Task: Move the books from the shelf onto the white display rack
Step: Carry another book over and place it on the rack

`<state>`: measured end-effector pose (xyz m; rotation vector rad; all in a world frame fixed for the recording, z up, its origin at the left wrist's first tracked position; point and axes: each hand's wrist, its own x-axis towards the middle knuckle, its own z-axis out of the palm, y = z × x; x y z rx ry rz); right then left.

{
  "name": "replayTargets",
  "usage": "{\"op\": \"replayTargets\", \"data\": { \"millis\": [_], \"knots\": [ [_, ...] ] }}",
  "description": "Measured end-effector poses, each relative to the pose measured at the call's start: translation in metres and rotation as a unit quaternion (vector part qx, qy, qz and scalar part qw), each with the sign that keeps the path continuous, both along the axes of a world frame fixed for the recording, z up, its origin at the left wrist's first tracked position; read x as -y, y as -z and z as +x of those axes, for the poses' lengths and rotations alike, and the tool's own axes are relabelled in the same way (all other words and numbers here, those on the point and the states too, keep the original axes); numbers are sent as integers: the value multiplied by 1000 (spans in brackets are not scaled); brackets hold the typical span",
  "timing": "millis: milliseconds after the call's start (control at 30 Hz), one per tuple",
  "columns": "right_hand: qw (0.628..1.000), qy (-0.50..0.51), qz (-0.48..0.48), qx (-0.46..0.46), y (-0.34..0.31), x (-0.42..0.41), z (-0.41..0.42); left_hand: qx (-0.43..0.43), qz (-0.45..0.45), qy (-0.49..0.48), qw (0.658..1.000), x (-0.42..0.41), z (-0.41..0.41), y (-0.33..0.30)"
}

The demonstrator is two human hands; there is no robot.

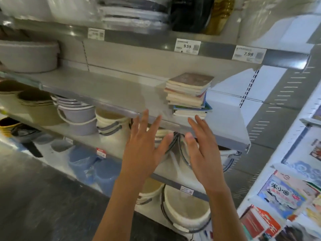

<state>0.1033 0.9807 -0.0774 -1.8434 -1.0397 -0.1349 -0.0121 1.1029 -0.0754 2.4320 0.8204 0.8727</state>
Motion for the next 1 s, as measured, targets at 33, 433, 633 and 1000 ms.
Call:
{"op": "replayTargets", "data": {
  "millis": [33,433,633,1000],
  "knots": [
    [1000,7,1,-2,0,-5,2,0,-12,10,1000,-7,6,0],
    [996,88,28,-11,-8,-70,81,24,-49,92,994,-86,98,-12],
    [991,123,55,-22,-14,-114,144,1,-27,80,996,-134,157,-16],
    [981,188,24,-30,-19,-175,217,-4,-41,110,993,-205,236,-20]
  ]
}}
